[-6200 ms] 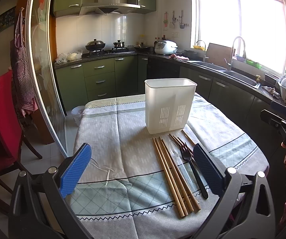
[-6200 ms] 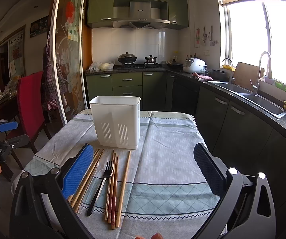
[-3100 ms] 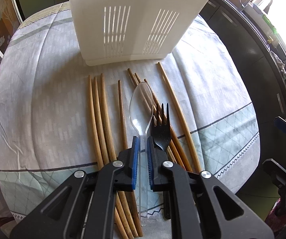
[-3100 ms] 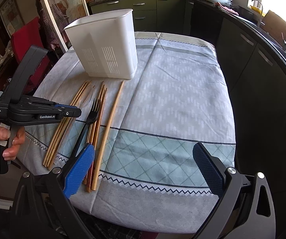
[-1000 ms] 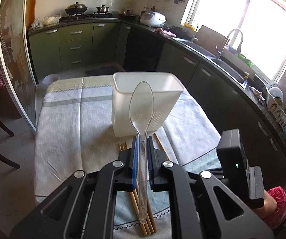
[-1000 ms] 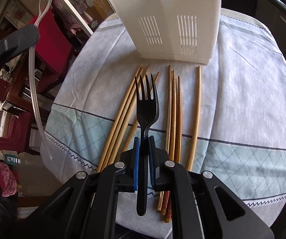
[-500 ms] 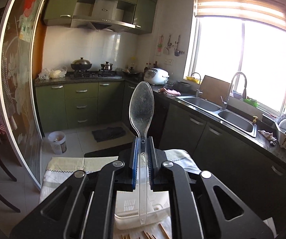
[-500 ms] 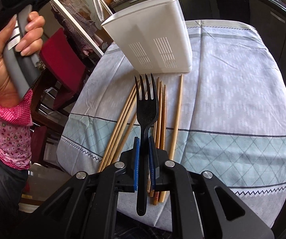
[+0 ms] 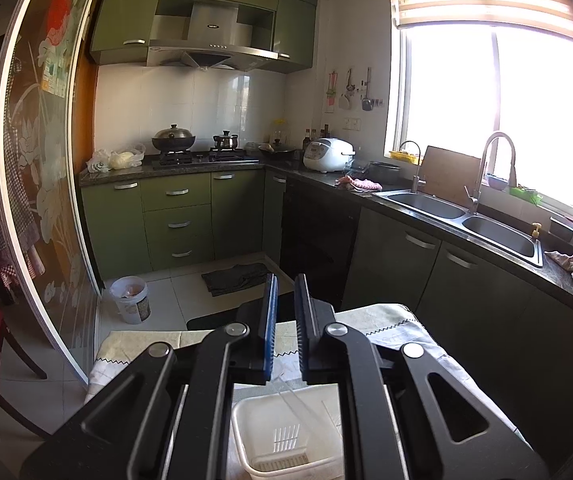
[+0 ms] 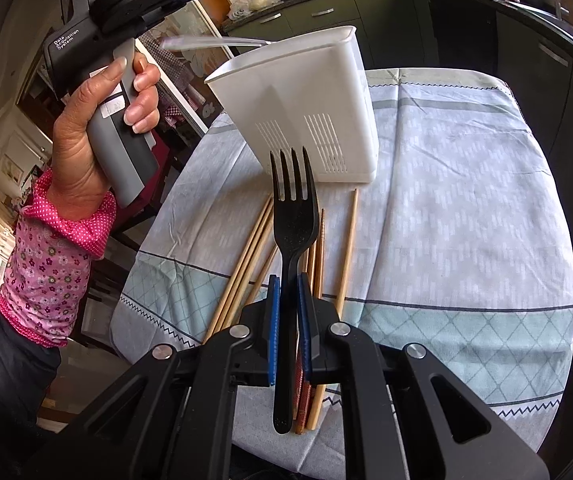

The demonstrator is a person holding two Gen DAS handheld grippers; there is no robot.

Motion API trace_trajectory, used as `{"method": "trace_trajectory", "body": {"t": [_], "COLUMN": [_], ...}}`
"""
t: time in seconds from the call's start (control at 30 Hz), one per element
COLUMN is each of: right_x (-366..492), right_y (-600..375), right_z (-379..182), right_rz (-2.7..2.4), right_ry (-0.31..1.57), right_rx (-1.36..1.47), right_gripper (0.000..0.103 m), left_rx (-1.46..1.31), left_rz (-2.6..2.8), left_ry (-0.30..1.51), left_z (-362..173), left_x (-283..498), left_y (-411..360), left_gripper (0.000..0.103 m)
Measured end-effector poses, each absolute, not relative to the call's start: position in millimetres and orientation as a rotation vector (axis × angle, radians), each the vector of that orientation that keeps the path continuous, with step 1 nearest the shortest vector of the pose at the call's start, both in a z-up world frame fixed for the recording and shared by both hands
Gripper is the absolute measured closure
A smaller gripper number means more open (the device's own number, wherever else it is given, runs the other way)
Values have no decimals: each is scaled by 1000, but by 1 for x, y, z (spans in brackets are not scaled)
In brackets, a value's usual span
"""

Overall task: Organize utensils
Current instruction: 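Lower the spoon into the white holder and open the left tool while the right tool carries the fork, then lower the black fork into the white holder and open the right tool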

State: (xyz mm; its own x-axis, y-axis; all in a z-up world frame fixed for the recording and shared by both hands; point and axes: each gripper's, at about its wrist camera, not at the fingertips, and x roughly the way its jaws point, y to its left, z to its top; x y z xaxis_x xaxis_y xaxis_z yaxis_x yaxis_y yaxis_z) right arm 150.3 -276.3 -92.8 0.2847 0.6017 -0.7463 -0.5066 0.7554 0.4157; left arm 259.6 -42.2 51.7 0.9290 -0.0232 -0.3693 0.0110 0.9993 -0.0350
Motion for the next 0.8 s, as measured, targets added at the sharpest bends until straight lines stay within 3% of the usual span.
{"method": "trace_trajectory", "body": {"t": [0.33,0.67,0.8], "right_x": [174,231,254], "right_y": [-285,-277,-255], "right_z": [-56,42,55], "right_rz": [758,684,600], "right_ry": [936,547,400], "right_rx": [165,246,216], "right_gripper": [94,94,94], "left_rx": [-71,-99,-112], "left_rz": [-43,-31,-43], "left_ry": [433,417,417], "left_z": [25,29,30], "left_x": [258,227,216], "left_y": [-18,12,20], "left_gripper": [94,94,94]}}
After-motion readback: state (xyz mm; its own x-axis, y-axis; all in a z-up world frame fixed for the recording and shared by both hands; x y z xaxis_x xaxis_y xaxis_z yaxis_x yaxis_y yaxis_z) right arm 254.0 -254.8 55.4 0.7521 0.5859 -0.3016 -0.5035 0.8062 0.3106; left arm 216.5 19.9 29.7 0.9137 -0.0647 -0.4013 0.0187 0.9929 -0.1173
